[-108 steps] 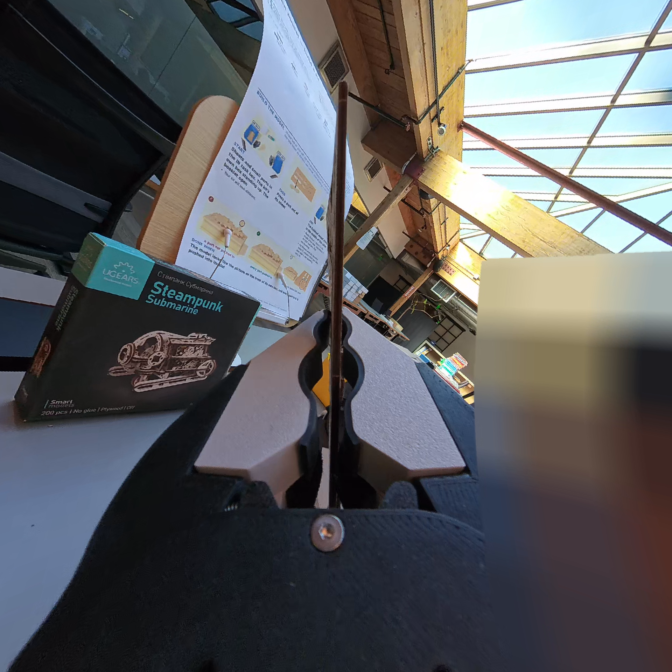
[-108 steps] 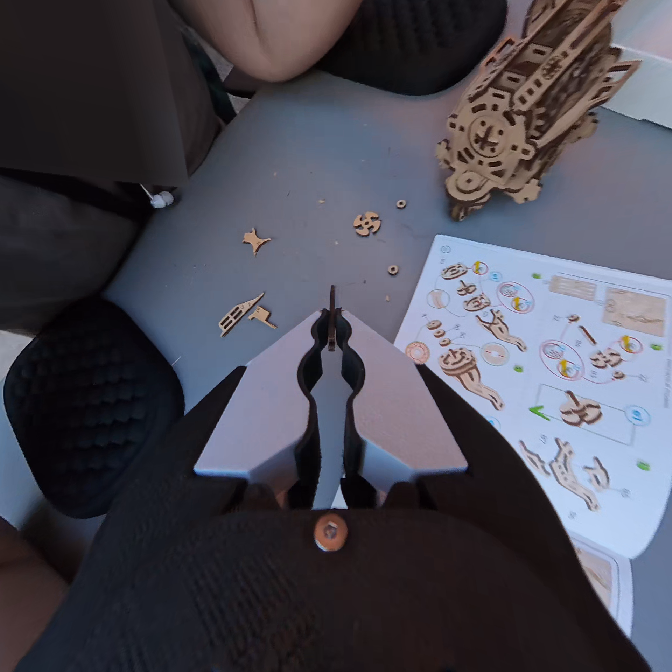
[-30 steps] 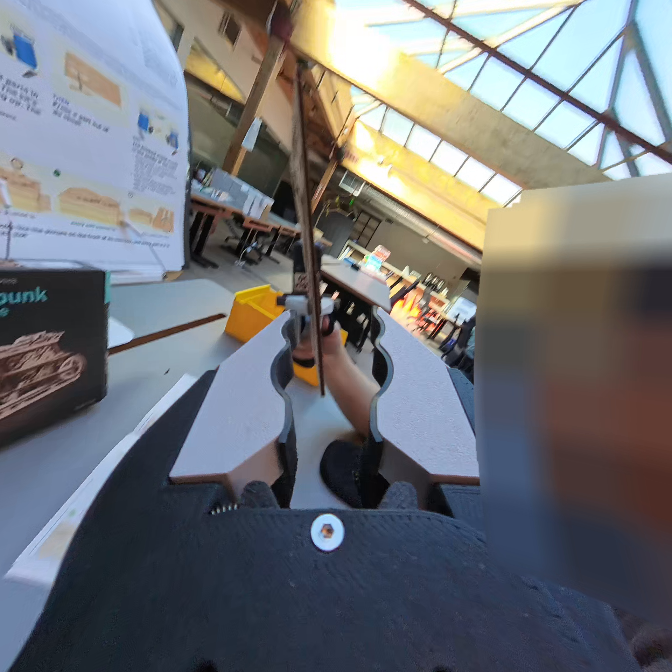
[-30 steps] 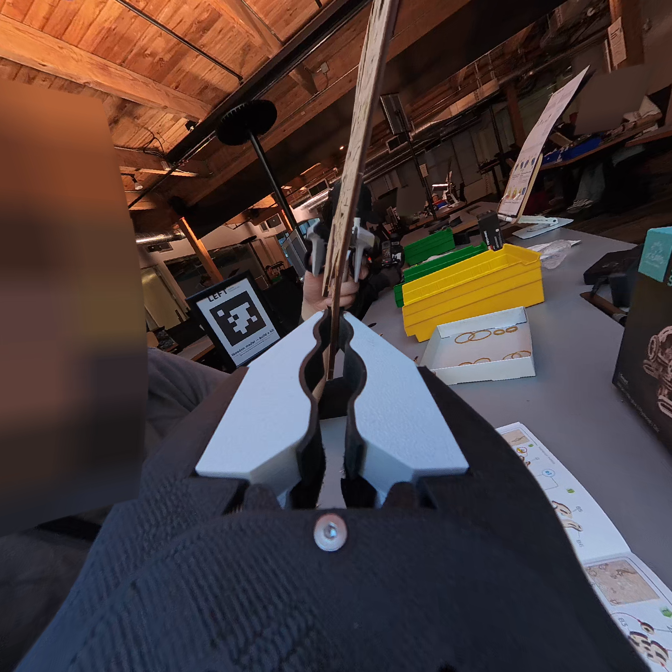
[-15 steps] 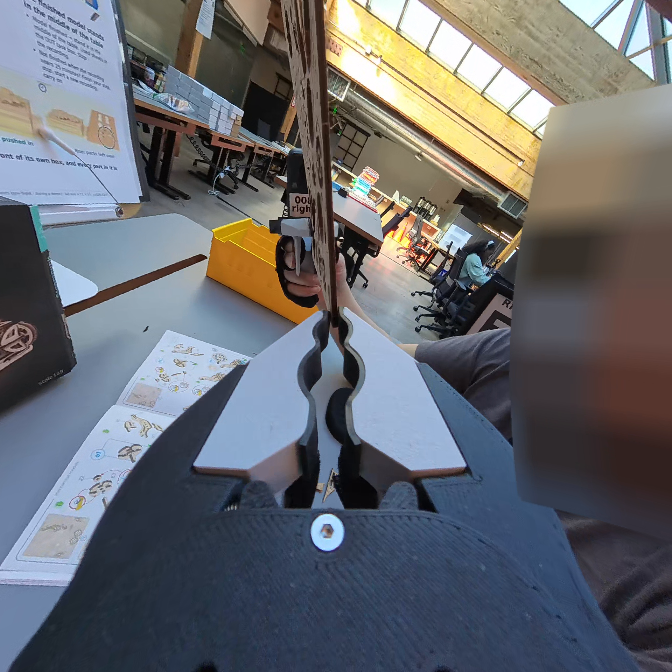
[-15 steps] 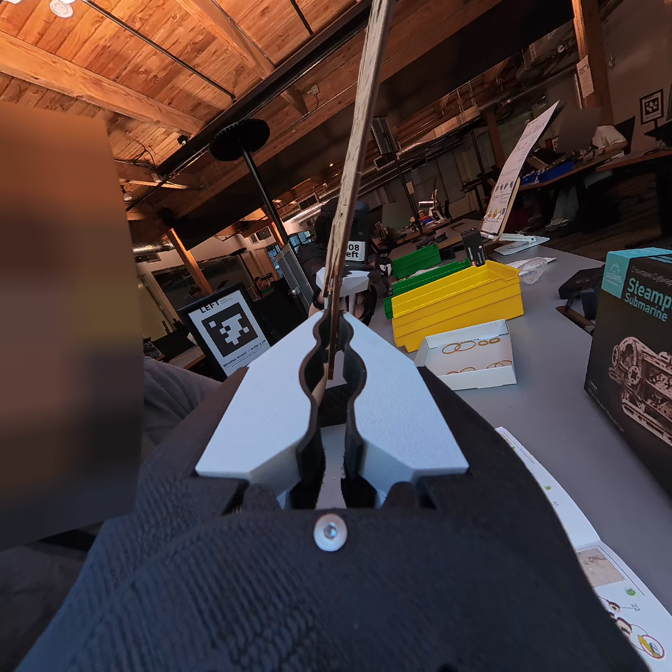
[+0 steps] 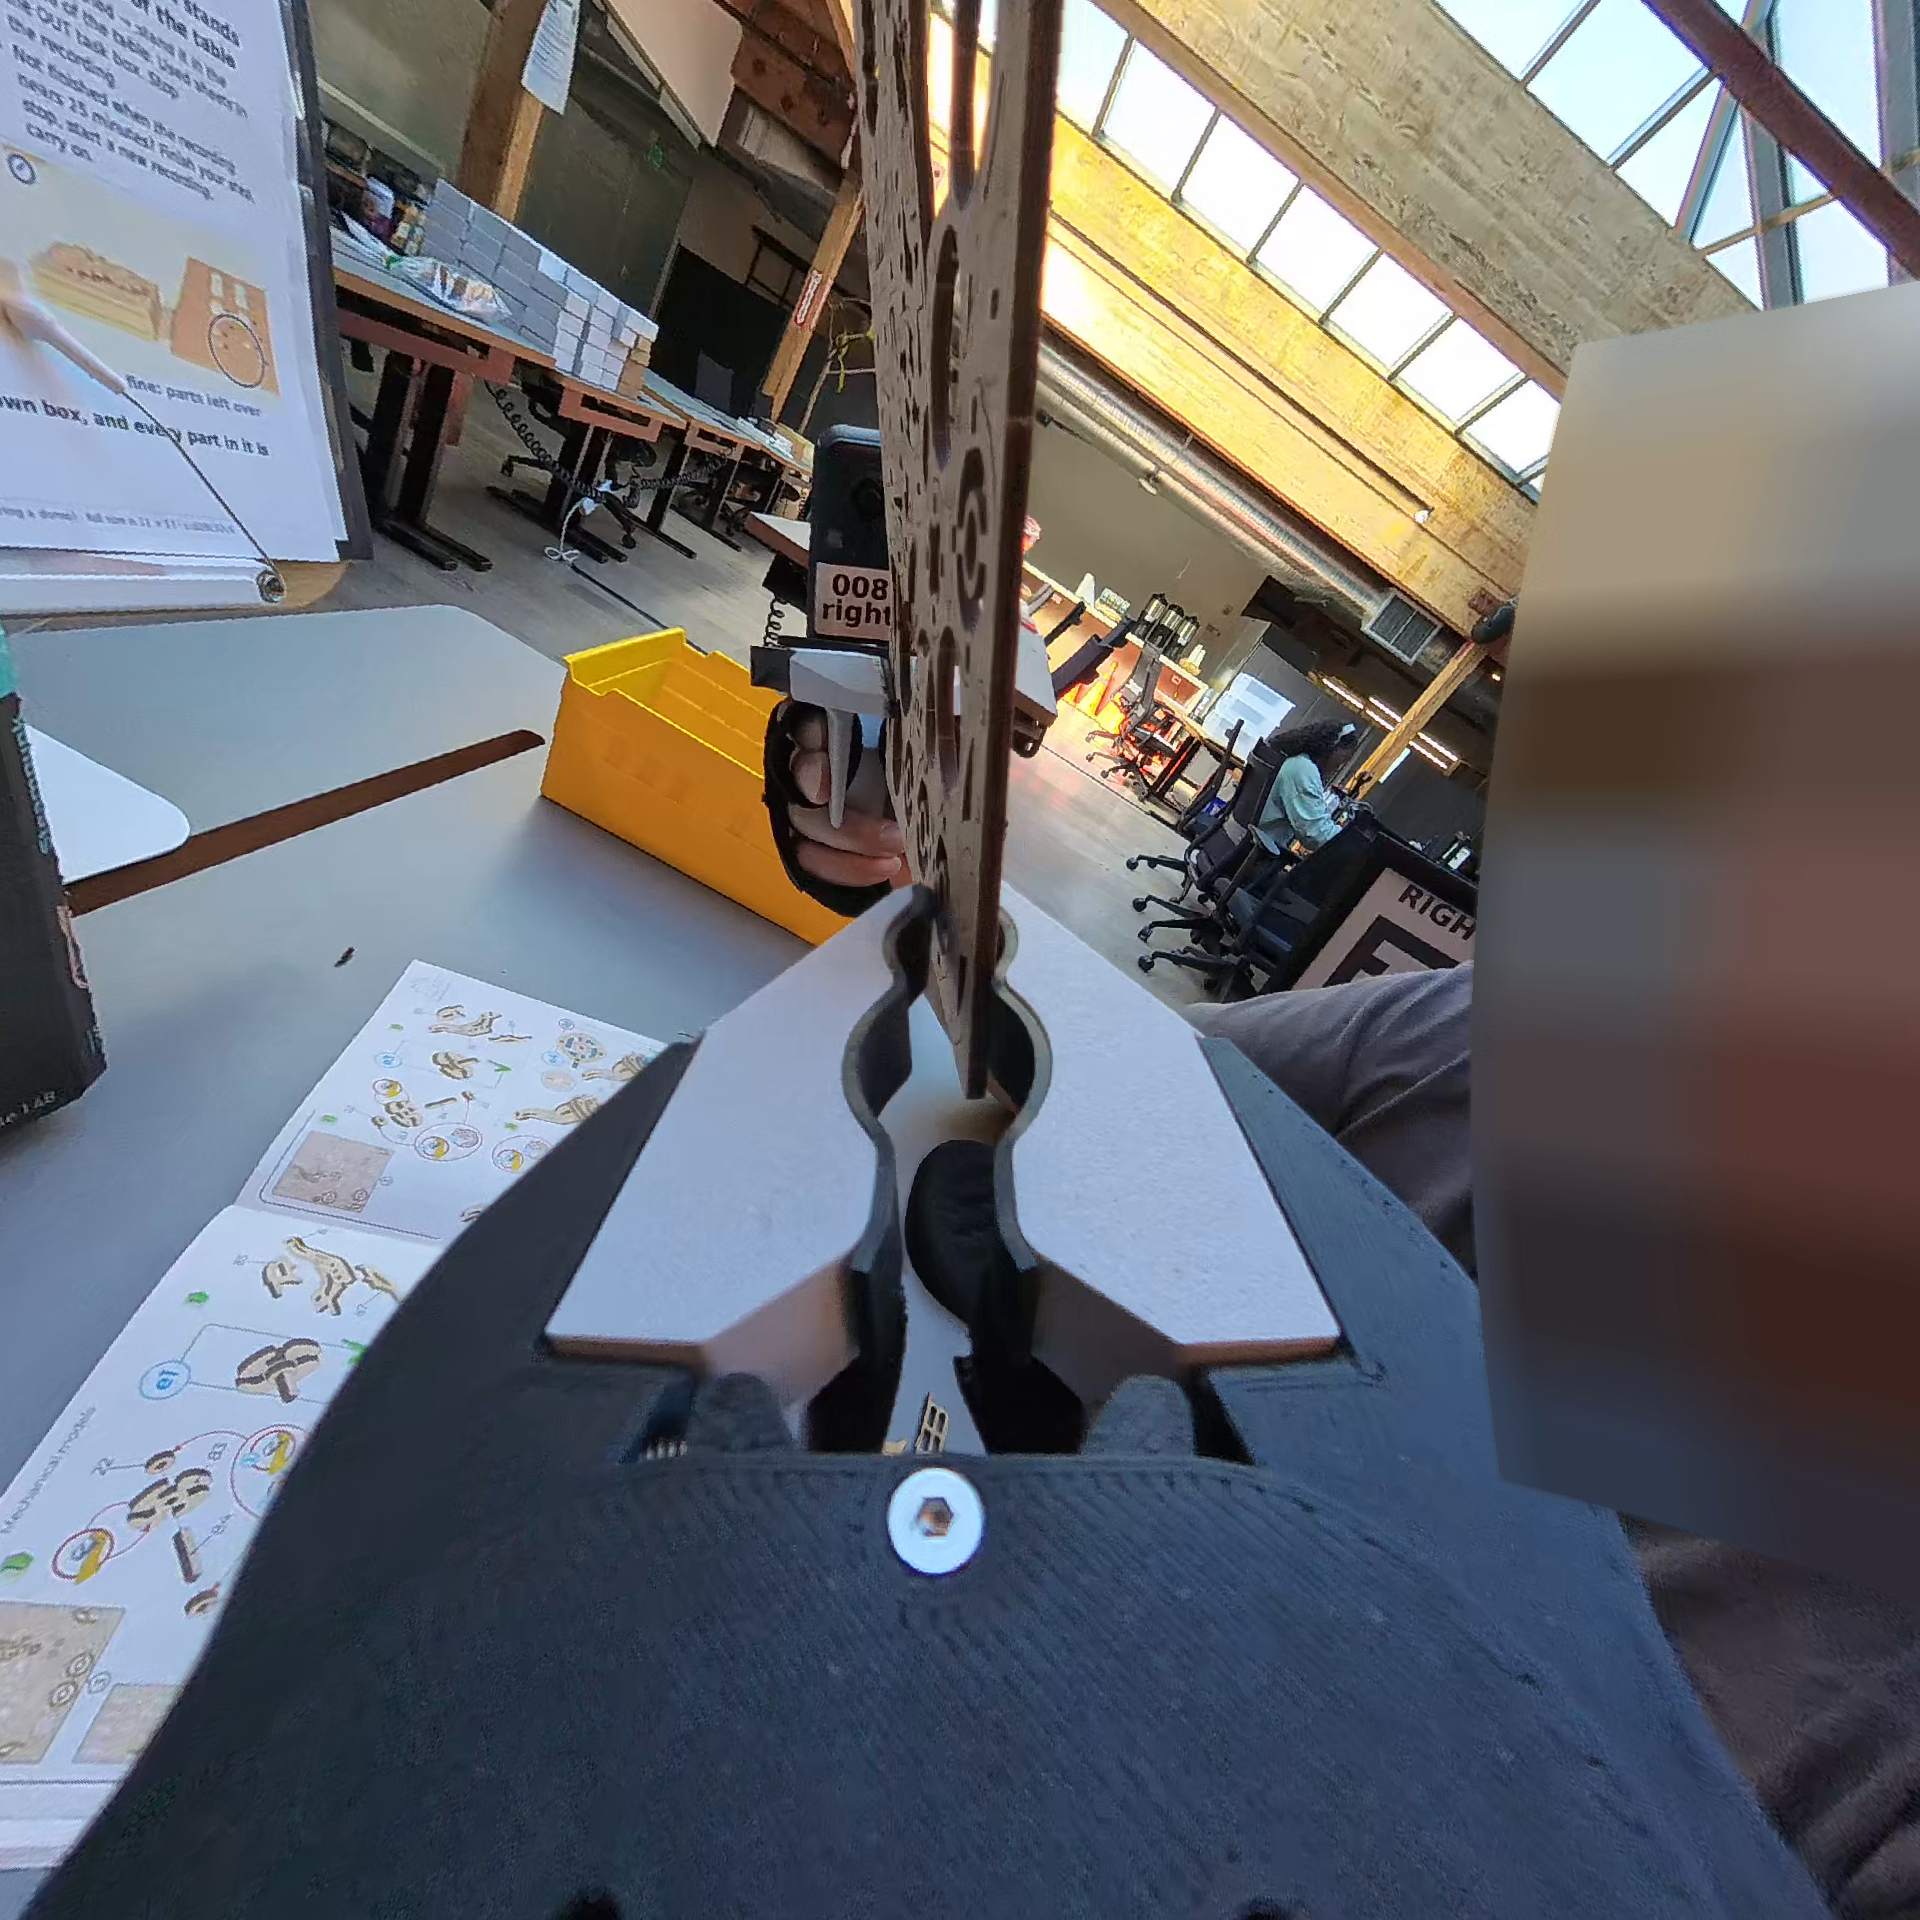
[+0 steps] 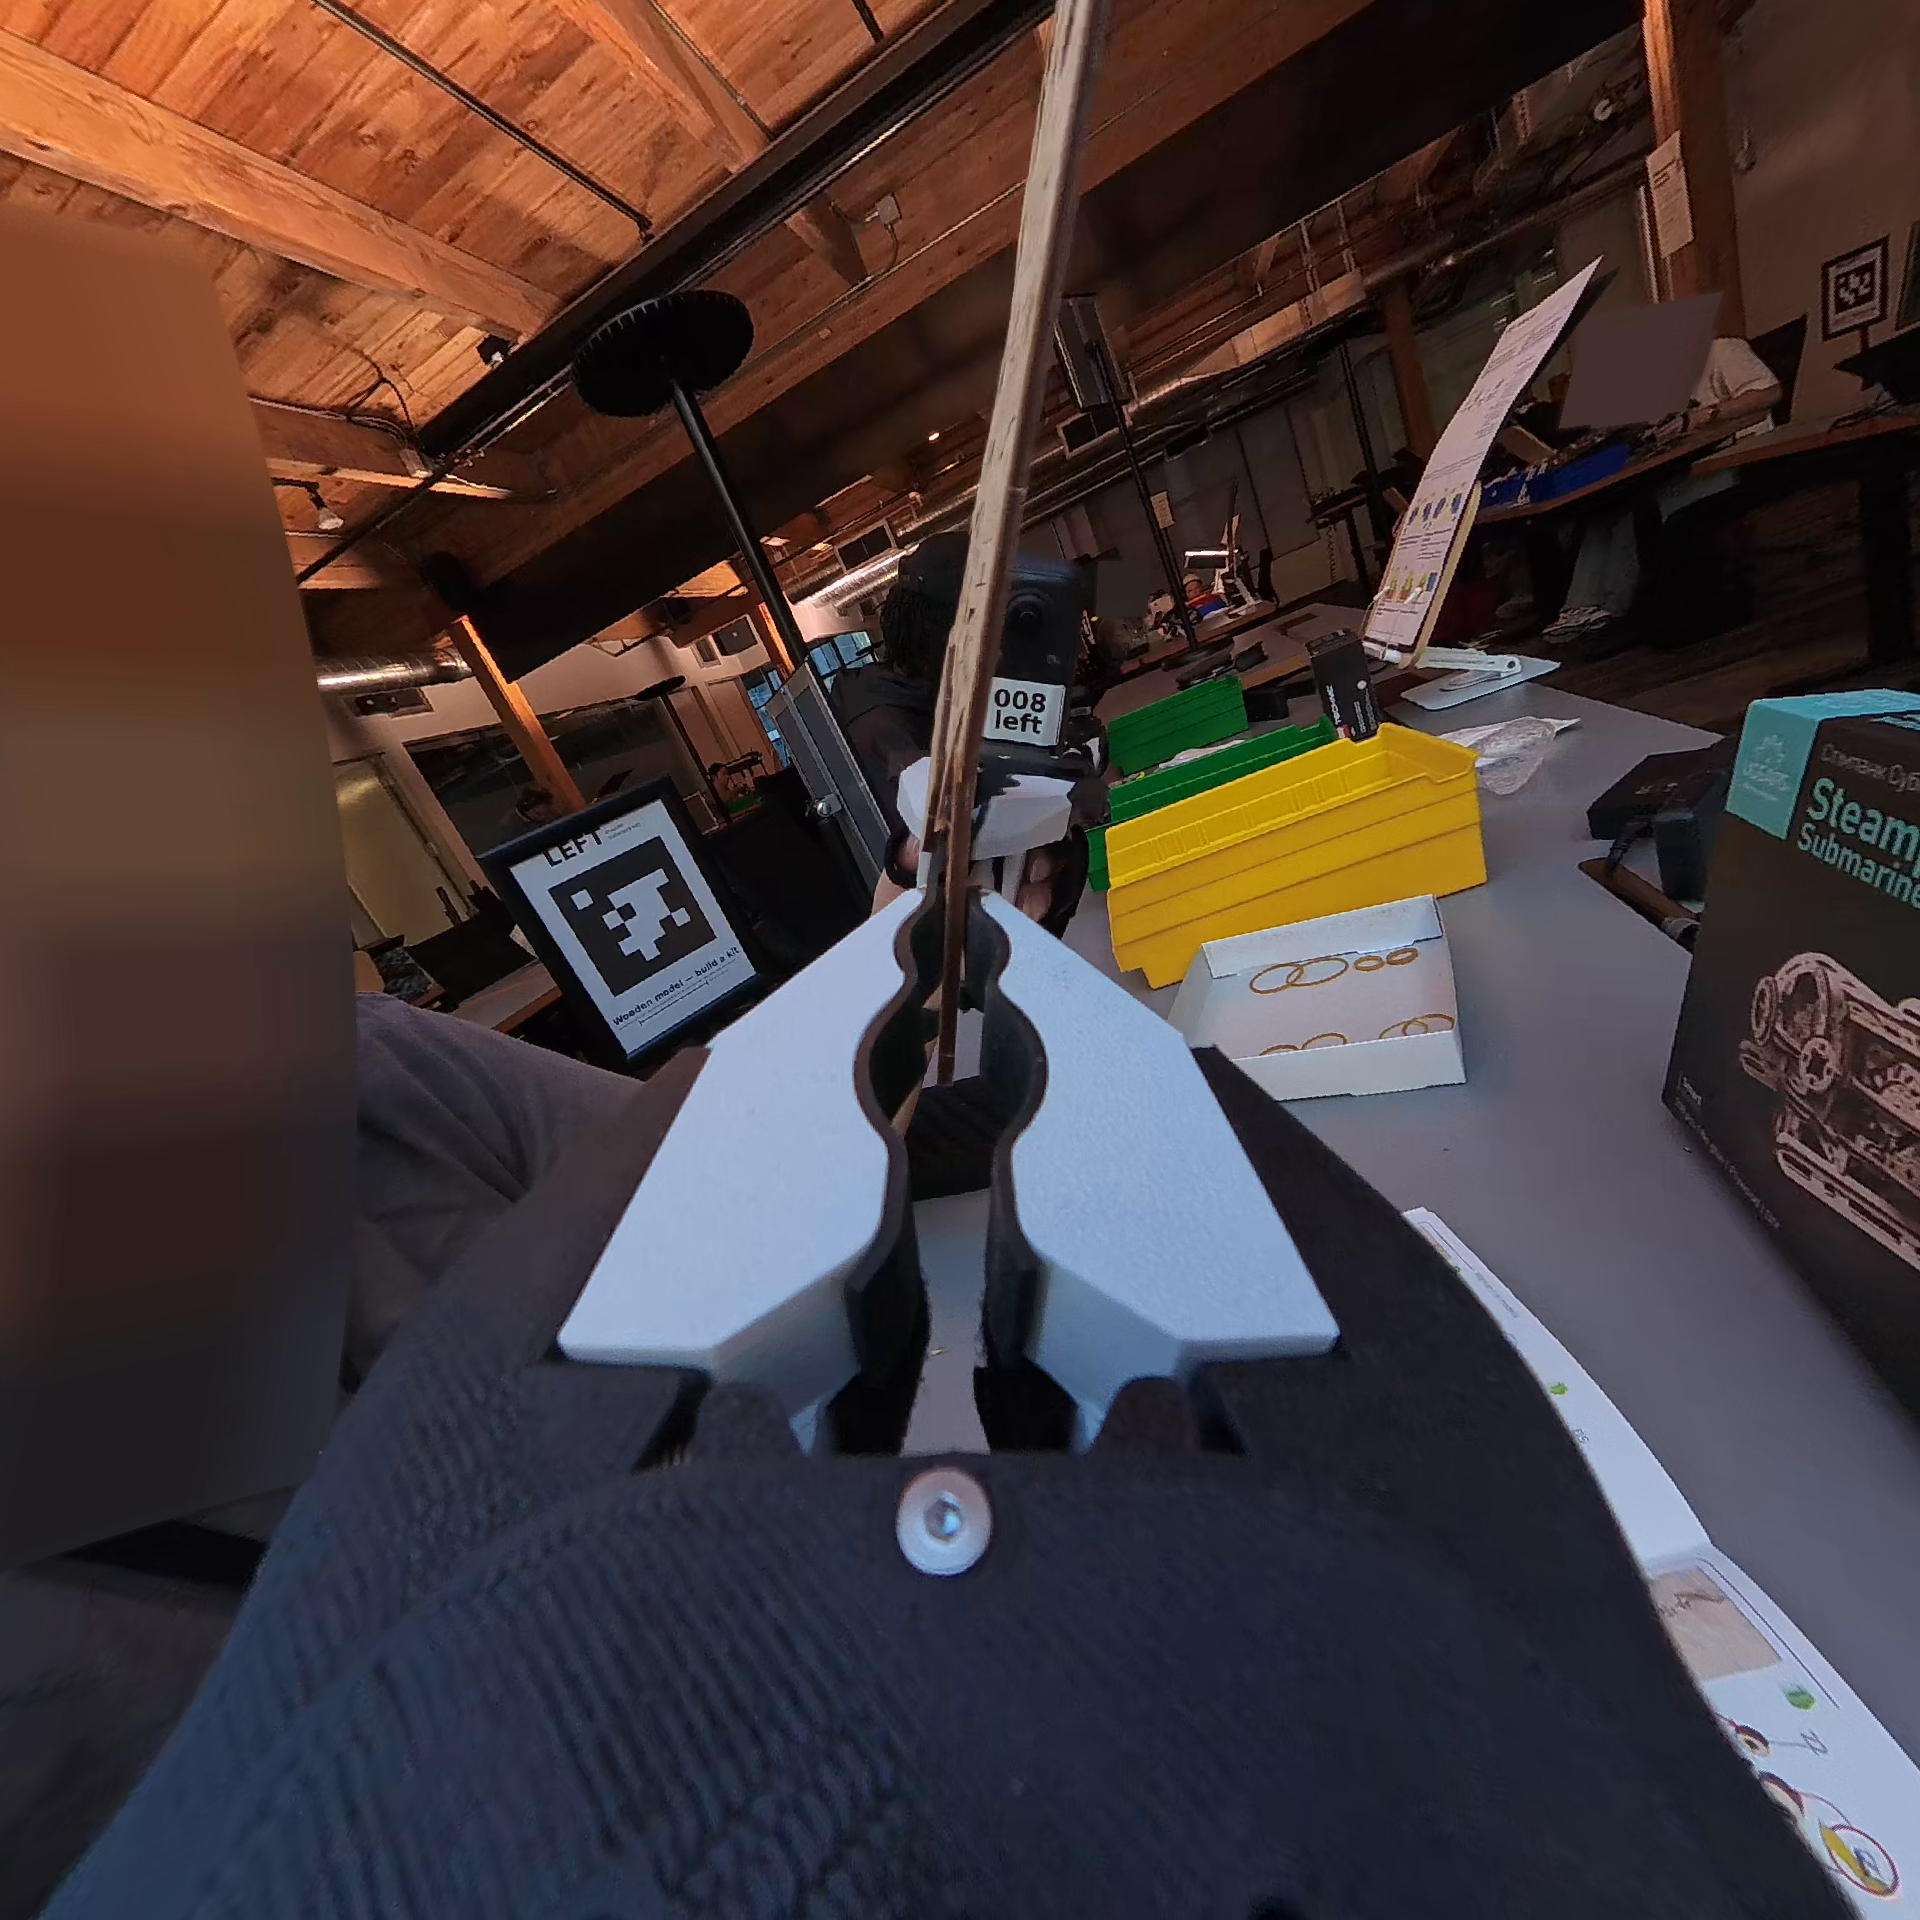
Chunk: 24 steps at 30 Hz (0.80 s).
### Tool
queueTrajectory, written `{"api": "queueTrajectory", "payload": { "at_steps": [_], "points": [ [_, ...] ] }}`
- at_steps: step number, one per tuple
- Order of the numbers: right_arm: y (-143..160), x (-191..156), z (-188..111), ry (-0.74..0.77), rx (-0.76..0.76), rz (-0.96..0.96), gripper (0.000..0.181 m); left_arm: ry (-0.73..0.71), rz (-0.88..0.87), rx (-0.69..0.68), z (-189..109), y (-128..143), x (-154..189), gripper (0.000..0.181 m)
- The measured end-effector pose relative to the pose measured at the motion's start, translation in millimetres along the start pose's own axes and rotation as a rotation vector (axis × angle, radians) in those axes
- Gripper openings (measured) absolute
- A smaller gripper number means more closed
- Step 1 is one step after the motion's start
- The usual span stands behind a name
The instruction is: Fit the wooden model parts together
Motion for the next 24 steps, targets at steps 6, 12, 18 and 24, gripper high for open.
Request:
{"api": "queueTrajectory", "payload": {
  "at_steps": [6, 12, 18, 24],
  "points": [
    [1.5, 0.8, 0.9, 0.006, -0.014, -0.010, 0.001, 0.019, -0.013, -0.014, 6.2, 4.2, -1.8, 0.009],
    [1.1, -4.4, 3.4, 0.025, -0.032, -0.097, 0.005, -0.040, 0.047, -0.040, 9.1, 7.1, -6.4, 0.001],
    [-1.4, -11.8, 5.2, 0.023, -0.042, -0.138, 0.012, -0.061, 0.106, -0.030, 9.1, 4.4, -4.2, 0.001],
    [-0.8, -10.1, 3.2, 0.090, -0.096, -0.193, 0.019, -0.103, 0.191, -0.041, 10.0, 3.6, -0.4, 0.001]
  ]
}}
Point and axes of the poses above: each gripper's, where its closed fingertips meet, z out along the fingers, y out of its underside, x = y × z across the jaws, the point moved 5 cm from there along -z, back along the fingers
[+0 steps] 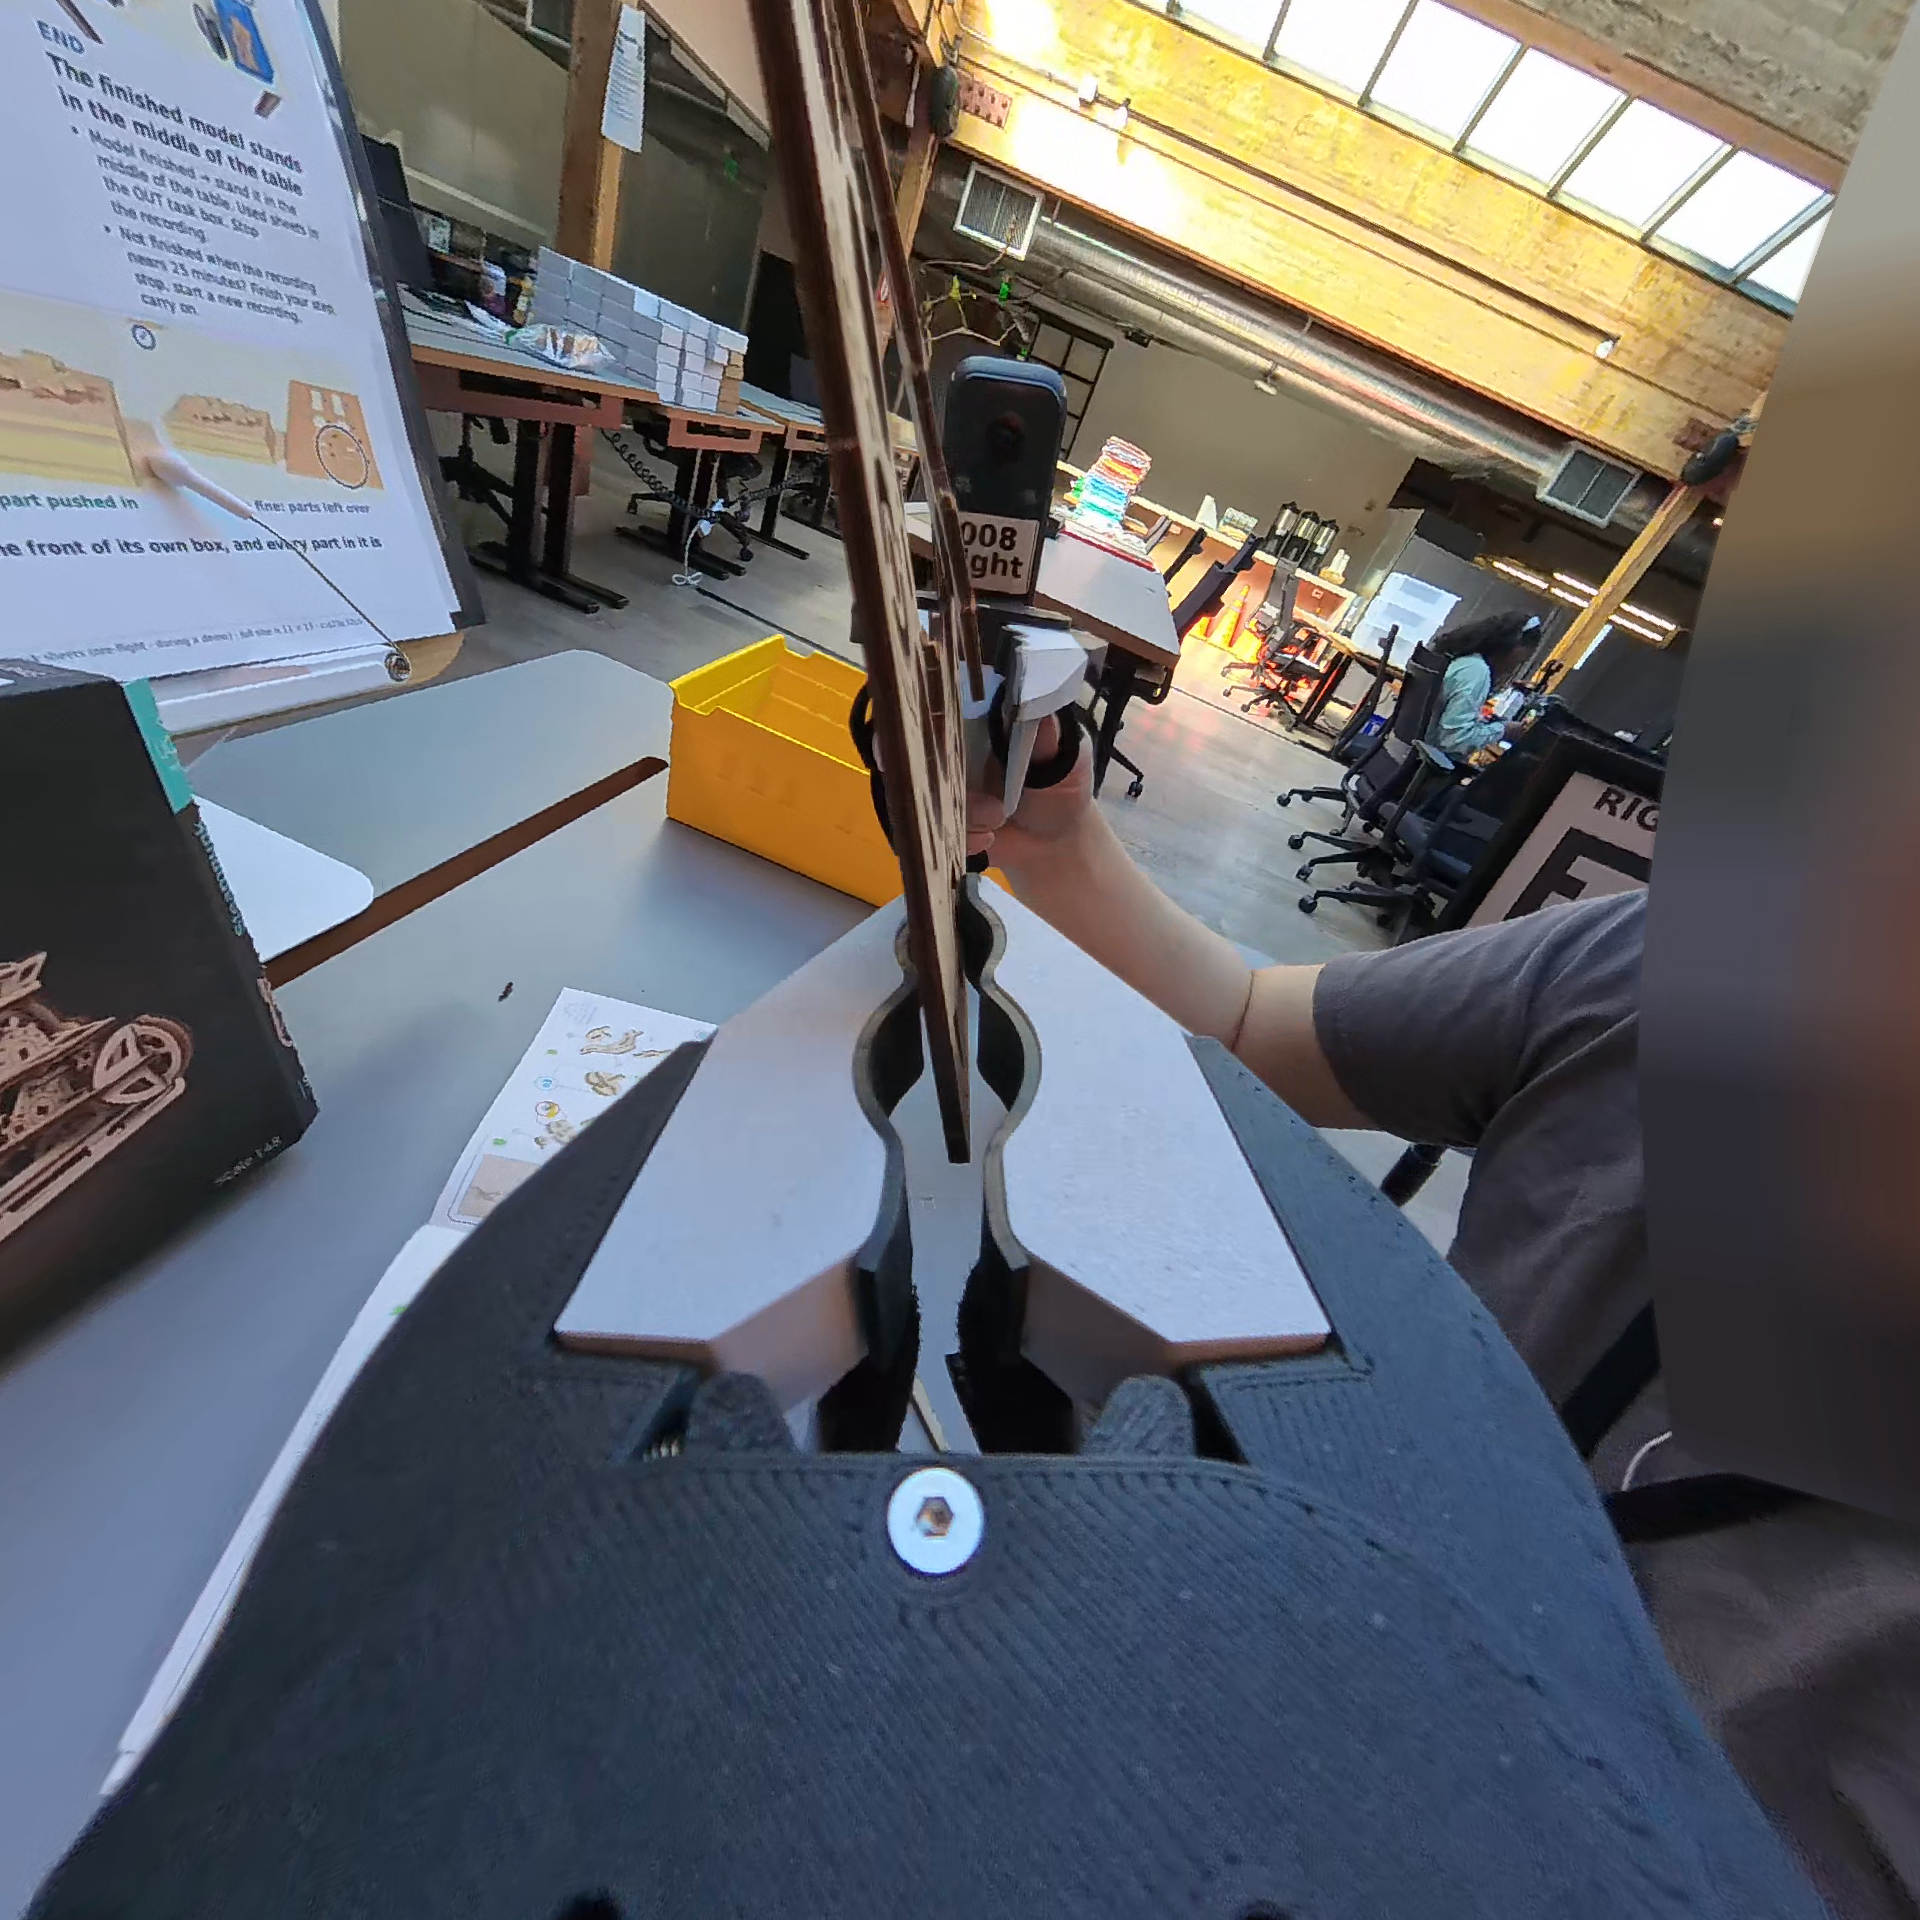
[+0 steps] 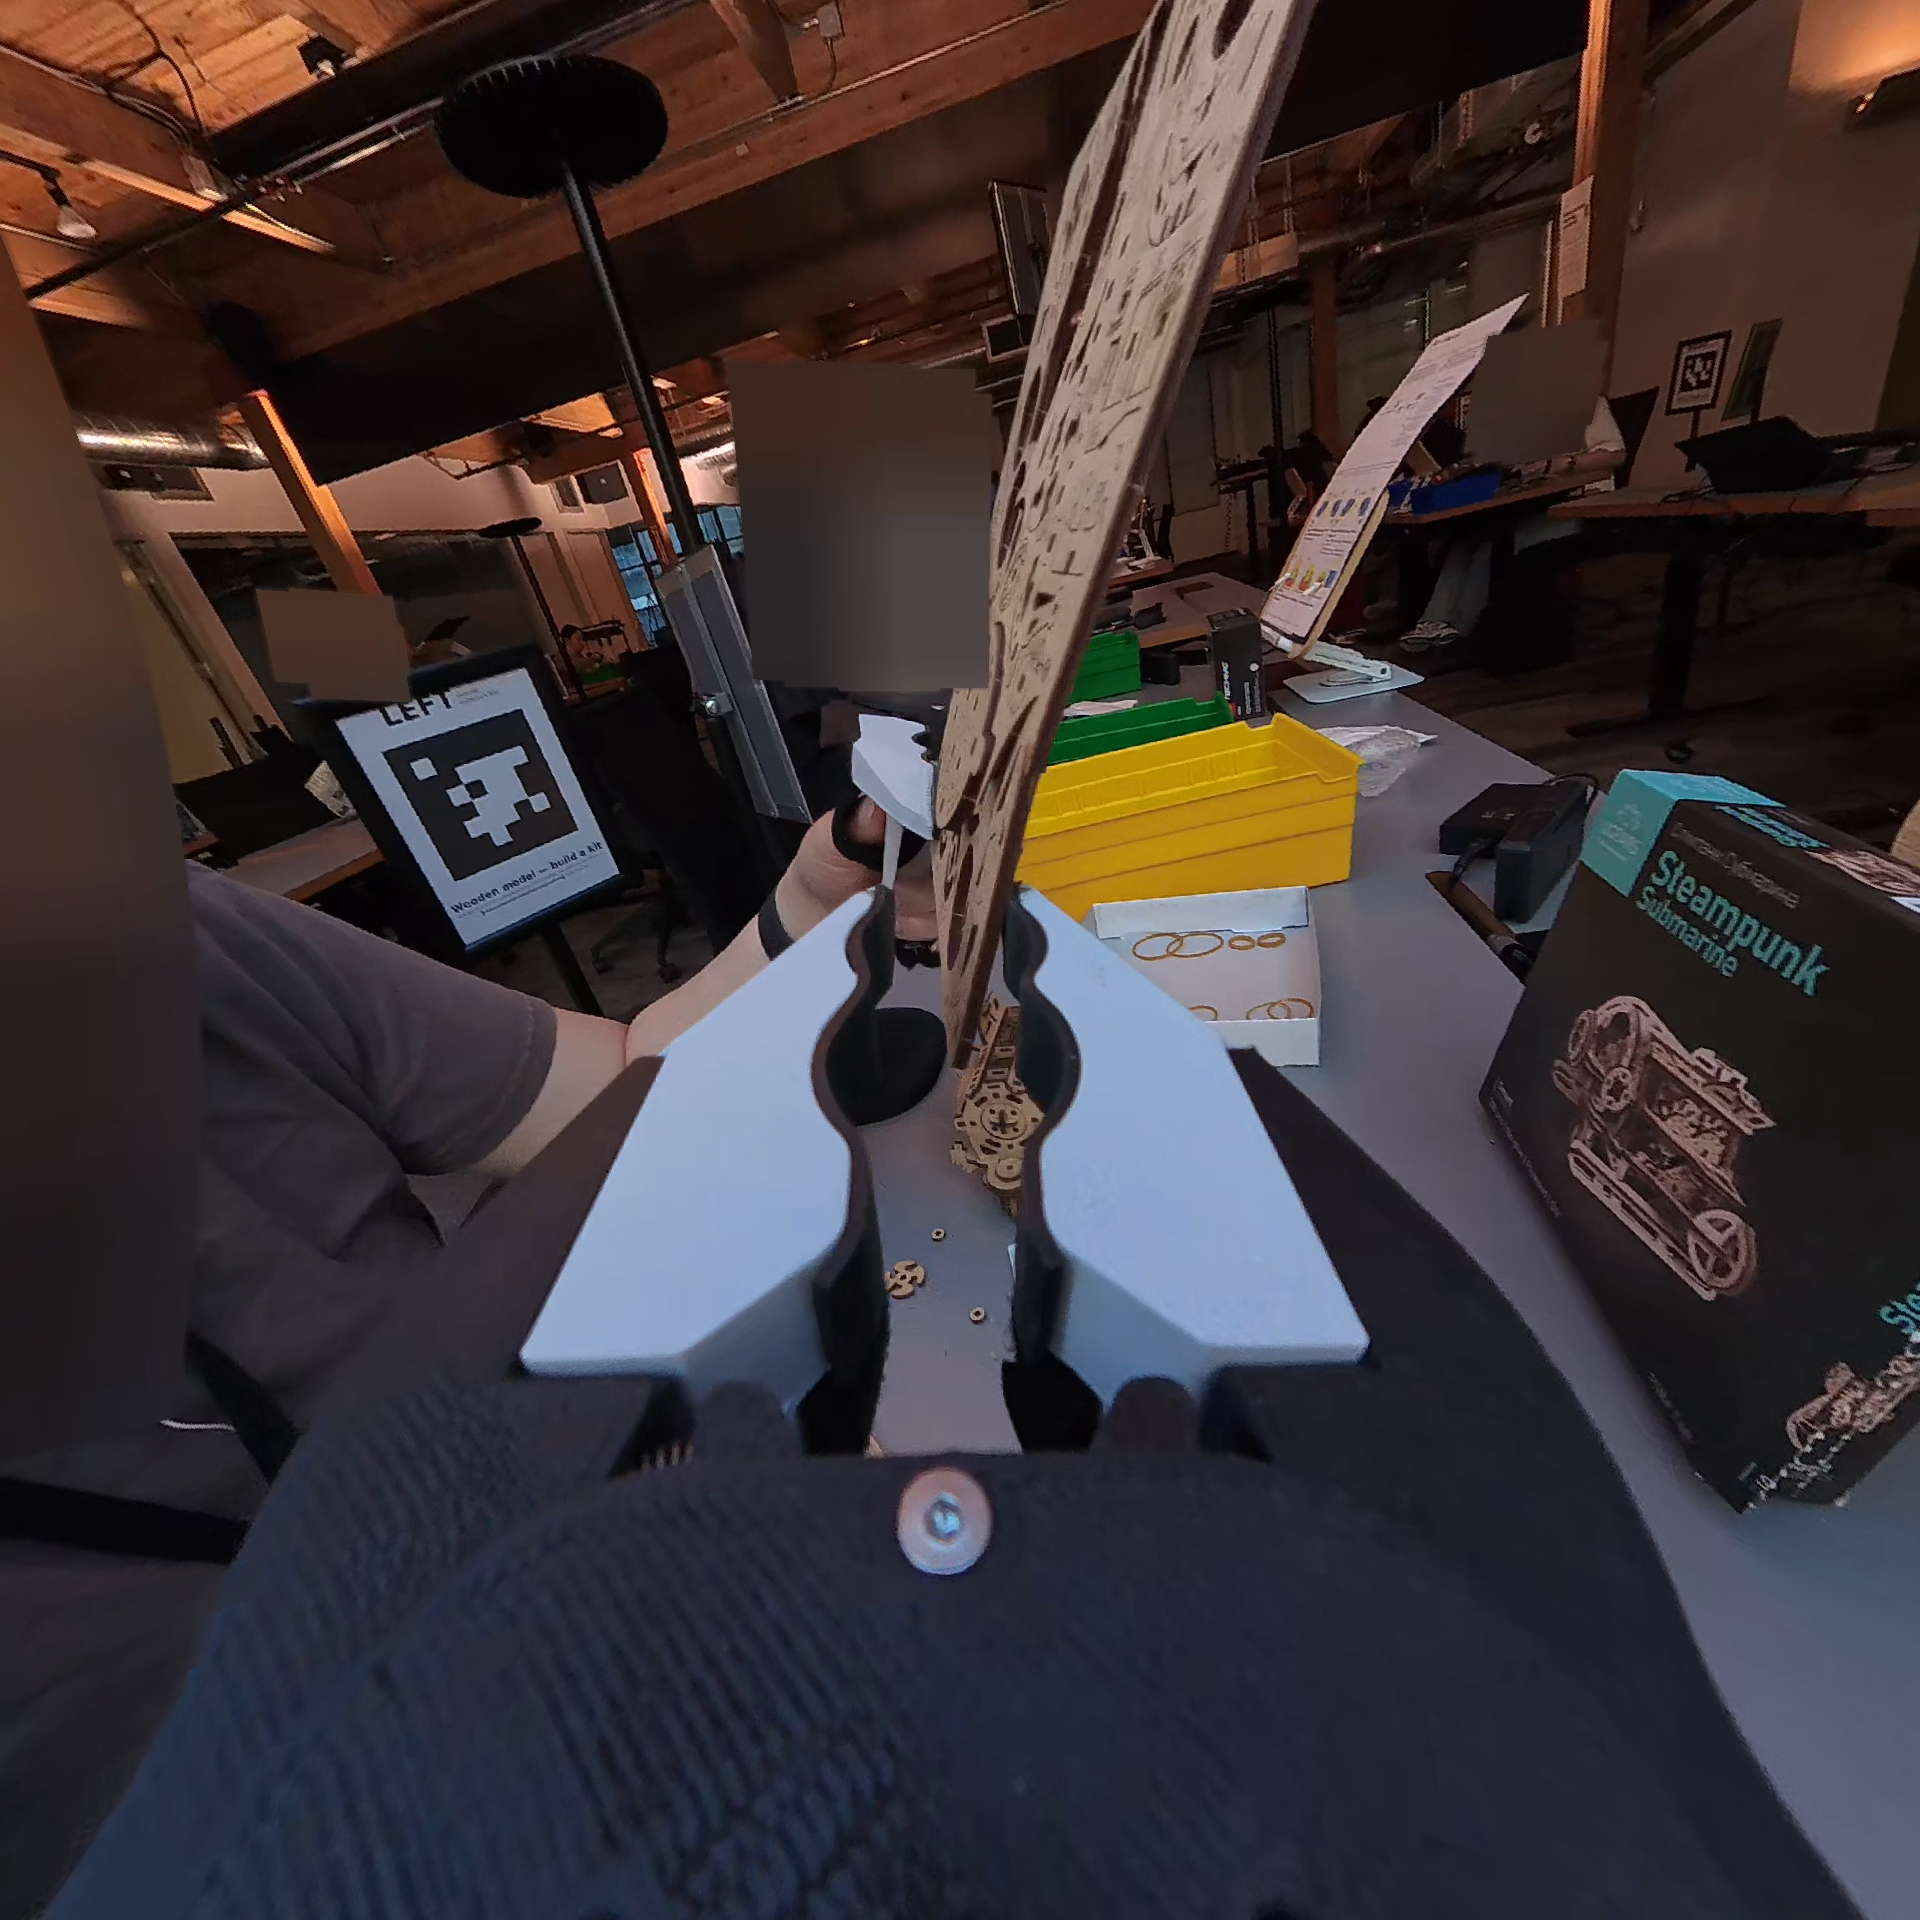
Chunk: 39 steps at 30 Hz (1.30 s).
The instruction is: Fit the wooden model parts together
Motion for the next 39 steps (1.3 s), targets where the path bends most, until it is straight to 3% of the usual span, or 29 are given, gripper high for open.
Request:
{"api": "queueTrajectory", "payload": {
  "at_steps": [17, 22, 28, 39],
  "points": [
    [0.9, 5.6, -6.8, 0.070, -0.061, -0.011, 0.024, -0.012, 0.042, 0.009, 2.0, 0.3, -0.3, 0.001],
    [-4.1, 8.4, -15.2, 0.097, -0.042, -0.005, 0.003, -0.017, 0.056, -0.004, 0.8, 2.0, -1.9, 0.001],
    [-8.2, 6.5, -17.9, 0.094, -0.029, -0.005, 0.022, 0.002, 0.091, -0.025, 4.5, 5.8, 0.2, 0.001],
    [-12.4, 7.3, -16.6, 0.021, 0.071, 0.095, 0.022, 0.017, 0.098, -0.053, 14.0, 12.2, 1.6, 0.001]
  ]
}}
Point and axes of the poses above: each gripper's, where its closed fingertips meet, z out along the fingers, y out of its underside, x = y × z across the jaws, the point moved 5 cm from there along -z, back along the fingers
